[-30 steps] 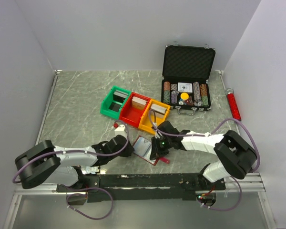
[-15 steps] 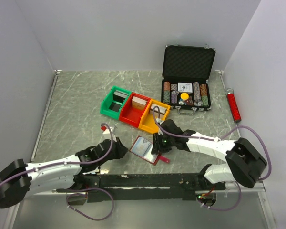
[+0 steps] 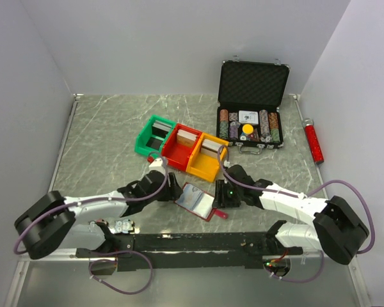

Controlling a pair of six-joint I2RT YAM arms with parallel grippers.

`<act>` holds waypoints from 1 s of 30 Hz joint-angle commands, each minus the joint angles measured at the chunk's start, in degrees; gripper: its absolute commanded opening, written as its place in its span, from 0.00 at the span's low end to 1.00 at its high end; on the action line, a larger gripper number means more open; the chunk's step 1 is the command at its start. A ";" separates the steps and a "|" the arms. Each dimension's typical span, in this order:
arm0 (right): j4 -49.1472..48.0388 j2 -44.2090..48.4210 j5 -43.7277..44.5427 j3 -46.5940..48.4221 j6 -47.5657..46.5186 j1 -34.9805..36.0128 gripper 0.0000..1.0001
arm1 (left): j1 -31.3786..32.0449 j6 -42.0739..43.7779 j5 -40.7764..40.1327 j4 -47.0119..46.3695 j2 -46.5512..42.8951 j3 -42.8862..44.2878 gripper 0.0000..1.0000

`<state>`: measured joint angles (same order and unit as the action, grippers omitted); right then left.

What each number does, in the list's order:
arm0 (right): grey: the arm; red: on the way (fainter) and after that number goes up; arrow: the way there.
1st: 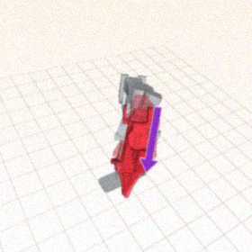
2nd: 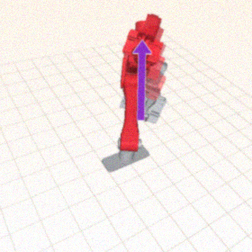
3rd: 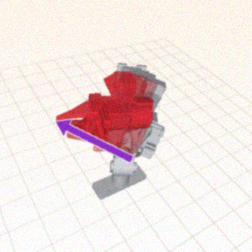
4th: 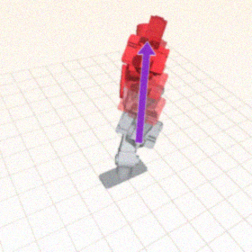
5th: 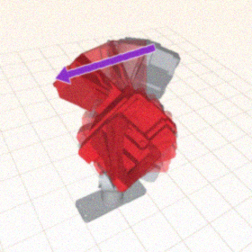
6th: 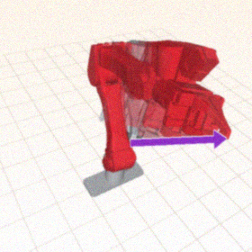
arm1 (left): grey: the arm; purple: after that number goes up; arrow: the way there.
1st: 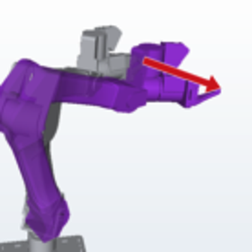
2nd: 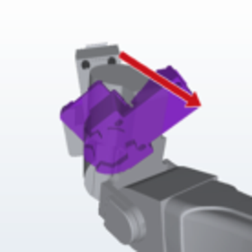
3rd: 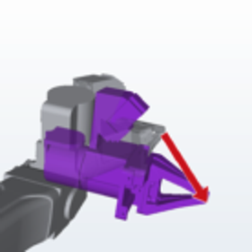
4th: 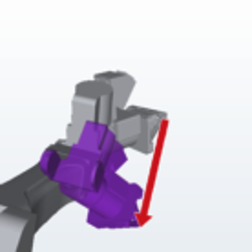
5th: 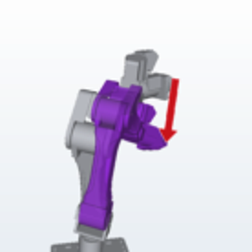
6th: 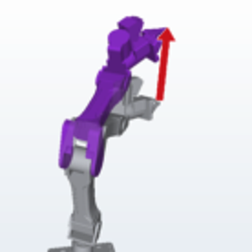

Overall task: Take the credit cards out of the card holder
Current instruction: Remove the credit card from the card holder.

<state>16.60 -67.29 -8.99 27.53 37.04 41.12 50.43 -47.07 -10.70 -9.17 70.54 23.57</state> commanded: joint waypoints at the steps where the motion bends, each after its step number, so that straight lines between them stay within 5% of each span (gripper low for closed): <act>1: 0.97 1.19 1.79 -0.90 1.64 -0.34 0.55 | -0.43 2.51 6.65 -5.85 4.06 3.32 0.67; 7: -0.60 0.05 0.74 -2.21 1.37 -0.61 0.55 | -0.60 3.04 9.82 -6.39 10.13 5.34 0.61; 16: -3.77 -3.99 -0.32 -0.99 -1.44 -1.31 0.49 | -0.51 0.75 9.29 -7.53 8.12 -0.01 0.15; 20: -4.12 -5.40 -0.59 0.68 -2.84 -1.31 0.47 | -0.25 -1.35 8.59 -7.97 4.96 -3.52 0.03; 30: -2.80 -9.61 0.38 6.13 -6.71 -1.40 0.48 | 6.24 -11.19 -1.15 1.25 -9.97 -10.56 0.01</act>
<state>12.78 -74.52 -10.72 31.11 33.28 39.86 53.58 -52.27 -6.39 -12.25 65.69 14.59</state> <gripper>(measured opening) 0.469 0.015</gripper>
